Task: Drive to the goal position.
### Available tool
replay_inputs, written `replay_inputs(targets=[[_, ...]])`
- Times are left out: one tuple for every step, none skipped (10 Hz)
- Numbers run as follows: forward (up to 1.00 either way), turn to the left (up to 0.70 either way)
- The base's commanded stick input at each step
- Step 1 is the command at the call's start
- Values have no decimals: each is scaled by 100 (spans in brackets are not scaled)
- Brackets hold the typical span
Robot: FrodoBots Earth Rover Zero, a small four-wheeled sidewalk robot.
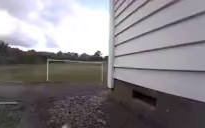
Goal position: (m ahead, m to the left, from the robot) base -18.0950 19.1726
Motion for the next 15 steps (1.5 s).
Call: replay_inputs(targets=[[0, 70], [0, 70], [0, 70], [1, 70], [19, 73], [36, 77], [70, 13], [70, 3], [70, 0], [70, 0], [70, 0], [70, 0], [70, 35], [70, 35], [70, 35]])
